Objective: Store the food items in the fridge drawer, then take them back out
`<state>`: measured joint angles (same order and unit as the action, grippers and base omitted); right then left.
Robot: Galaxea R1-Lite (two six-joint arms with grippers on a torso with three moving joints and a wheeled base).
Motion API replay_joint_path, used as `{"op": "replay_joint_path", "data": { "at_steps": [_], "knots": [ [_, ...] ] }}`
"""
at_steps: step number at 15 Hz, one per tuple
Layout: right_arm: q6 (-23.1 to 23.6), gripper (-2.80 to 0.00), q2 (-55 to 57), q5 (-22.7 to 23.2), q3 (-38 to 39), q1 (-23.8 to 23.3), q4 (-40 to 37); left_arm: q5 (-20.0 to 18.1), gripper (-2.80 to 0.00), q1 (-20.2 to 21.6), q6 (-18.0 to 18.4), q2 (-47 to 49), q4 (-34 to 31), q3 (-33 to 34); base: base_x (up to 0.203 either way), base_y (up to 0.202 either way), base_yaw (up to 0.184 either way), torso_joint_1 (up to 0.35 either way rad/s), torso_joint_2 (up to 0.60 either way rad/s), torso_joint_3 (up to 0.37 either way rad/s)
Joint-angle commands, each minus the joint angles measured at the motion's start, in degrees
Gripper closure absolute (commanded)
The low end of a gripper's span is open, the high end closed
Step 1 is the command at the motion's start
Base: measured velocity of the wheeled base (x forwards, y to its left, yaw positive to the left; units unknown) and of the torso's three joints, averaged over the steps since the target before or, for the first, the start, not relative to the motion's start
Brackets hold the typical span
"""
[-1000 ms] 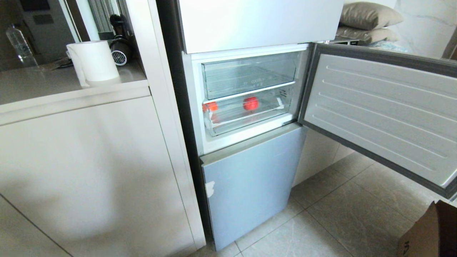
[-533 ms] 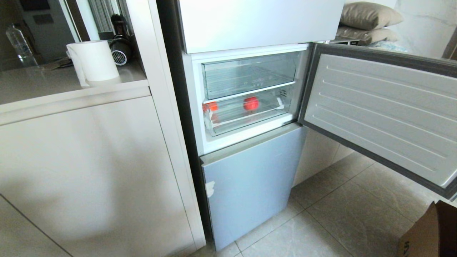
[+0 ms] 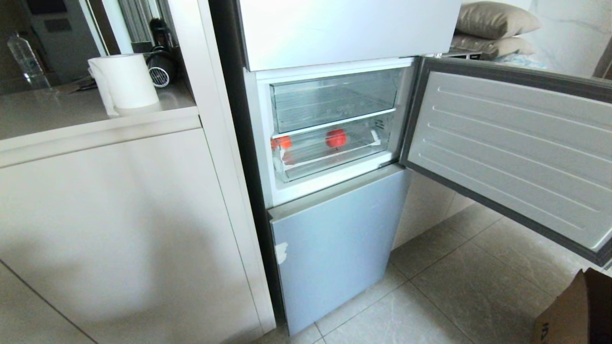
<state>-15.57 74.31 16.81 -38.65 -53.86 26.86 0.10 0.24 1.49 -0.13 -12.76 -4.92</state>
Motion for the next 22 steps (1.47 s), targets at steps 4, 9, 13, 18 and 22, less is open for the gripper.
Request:
{"op": "replay_joint_path", "data": {
  "at_steps": [4, 9, 13, 18, 22],
  "knots": [
    [-0.8, 0.00, 10.4, 0.5, -4.7, -6.5, 8.9, 0.0, 0.00, 0.0, 0.0, 0.1, -0.1, 0.0, 0.000, 0.000, 0.000, 0.000, 0.00, 0.000],
    [-8.4, 0.00, 13.1, 0.9, -12.4, -9.7, 9.3, 0.1, 0.00, 0.0, 0.0, 0.1, -0.1, 0.0, 0.000, 0.000, 0.000, 0.000, 0.00, 0.000],
    [-15.5, 0.00, 17.1, 1.7, -17.7, -11.3, 9.4, 0.1, 0.00, 0.0, 0.0, 0.1, -0.1, 0.0, 0.000, 0.000, 0.000, 0.000, 0.00, 0.000],
    [-36.3, 0.00, 22.2, 11.4, -22.4, -12.8, 14.5, 0.0, 0.00, 0.0, 0.0, 0.1, -0.1, 0.0, 0.000, 0.000, 0.000, 0.000, 0.00, 0.000],
    [-45.5, 0.00, 29.9, 17.7, -30.5, -13.6, 14.7, 0.1, 0.00, 0.0, 0.0, 0.1, -0.1, 0.0, 0.000, 0.000, 0.000, 0.000, 0.00, 0.000]
  ]
}}
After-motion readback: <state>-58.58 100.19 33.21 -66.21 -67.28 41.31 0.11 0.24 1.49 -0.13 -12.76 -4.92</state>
